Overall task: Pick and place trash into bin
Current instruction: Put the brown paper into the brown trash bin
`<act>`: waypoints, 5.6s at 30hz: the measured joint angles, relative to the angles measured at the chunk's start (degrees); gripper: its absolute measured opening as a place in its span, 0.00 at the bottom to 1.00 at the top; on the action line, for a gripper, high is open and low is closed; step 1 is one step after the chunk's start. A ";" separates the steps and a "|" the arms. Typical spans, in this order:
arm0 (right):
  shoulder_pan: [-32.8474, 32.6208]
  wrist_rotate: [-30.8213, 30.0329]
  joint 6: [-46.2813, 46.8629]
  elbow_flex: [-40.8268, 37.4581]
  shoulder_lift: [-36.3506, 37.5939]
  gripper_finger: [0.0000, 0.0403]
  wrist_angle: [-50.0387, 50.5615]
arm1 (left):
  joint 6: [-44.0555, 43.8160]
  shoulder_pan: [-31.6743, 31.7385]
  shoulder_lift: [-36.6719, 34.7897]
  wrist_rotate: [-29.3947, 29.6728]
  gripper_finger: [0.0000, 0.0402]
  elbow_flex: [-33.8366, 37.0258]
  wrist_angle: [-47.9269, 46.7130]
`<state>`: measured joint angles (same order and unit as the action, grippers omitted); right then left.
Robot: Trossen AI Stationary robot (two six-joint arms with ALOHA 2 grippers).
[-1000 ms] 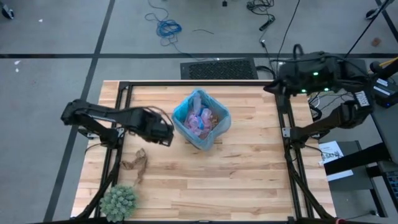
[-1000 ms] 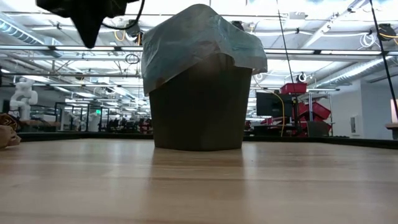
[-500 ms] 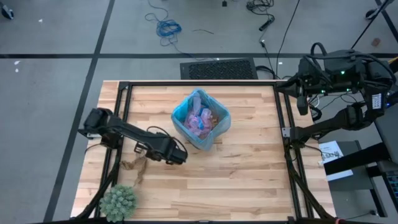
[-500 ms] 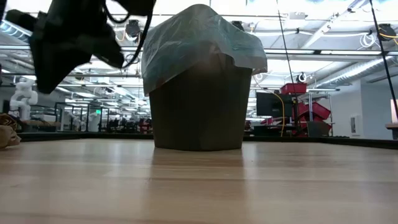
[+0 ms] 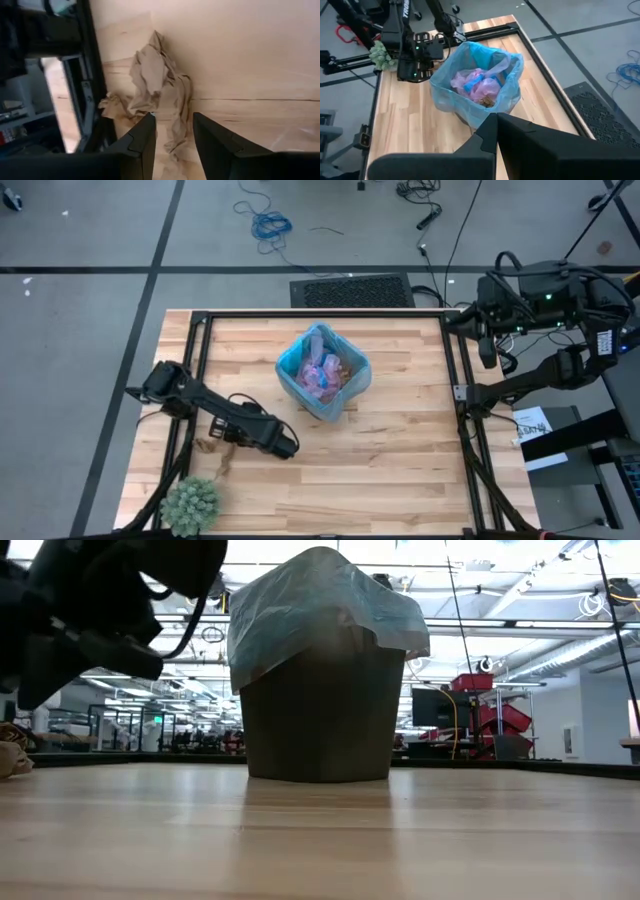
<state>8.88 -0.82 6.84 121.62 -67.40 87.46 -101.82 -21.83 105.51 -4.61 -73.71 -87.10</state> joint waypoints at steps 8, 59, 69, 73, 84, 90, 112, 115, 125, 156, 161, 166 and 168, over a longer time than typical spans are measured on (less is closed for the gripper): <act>0.00 1.33 -0.03 0.00 0.02 0.00 0.83 | -1.75 -2.08 0.04 -3.14 0.32 7.73 9.02; 0.00 1.17 -2.44 -0.02 0.87 0.00 0.72 | 29.46 1.63 -5.12 43.99 0.00 -59.90 16.02; 0.00 0.92 -1.63 -0.02 1.64 0.00 0.67 | 39.20 18.87 -6.95 19.57 0.00 -58.88 18.80; 0.02 0.92 -1.56 -0.02 1.97 0.00 0.66 | 46.10 23.24 -5.12 18.53 0.00 -58.88 12.01; 0.01 0.92 -1.52 -0.02 1.95 0.00 0.71 | 63.41 26.05 7.05 20.67 0.00 -58.86 5.42; 0.00 0.92 -1.52 -0.02 1.92 0.00 0.74 | 63.35 24.99 12.78 17.54 0.00 -58.86 2.10; 0.00 0.93 -2.52 -0.02 1.99 0.01 1.28 | 63.37 25.23 19.08 5.72 0.31 -61.23 -2.77; 0.02 0.92 -3.02 -0.02 1.99 0.05 1.24 | 63.55 25.38 18.88 5.40 0.39 -61.26 -2.27; 0.02 0.92 -3.24 -0.02 1.99 0.18 1.22 | 63.23 25.78 17.17 1.63 0.52 -61.22 -2.69; 0.02 0.94 -6.92 -0.02 1.97 0.25 1.57 | 50.60 20.11 -0.31 -5.93 0.05 -60.74 -2.88; 0.00 0.94 -7.77 -0.02 1.97 0.25 1.61 | 42.86 15.07 1.36 -1.67 0.01 -60.70 -2.89; 0.02 0.94 -7.79 -0.02 1.97 0.25 1.66 | 34.93 9.33 3.45 3.54 0.00 -60.70 -2.86; 0.02 0.94 -7.77 -0.02 1.99 0.25 1.66 | 31.13 6.59 4.03 8.04 0.00 -60.70 -1.91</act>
<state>8.91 0.12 -0.93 121.60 -65.41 89.12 -70.70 -15.25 109.55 3.42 -134.41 -89.01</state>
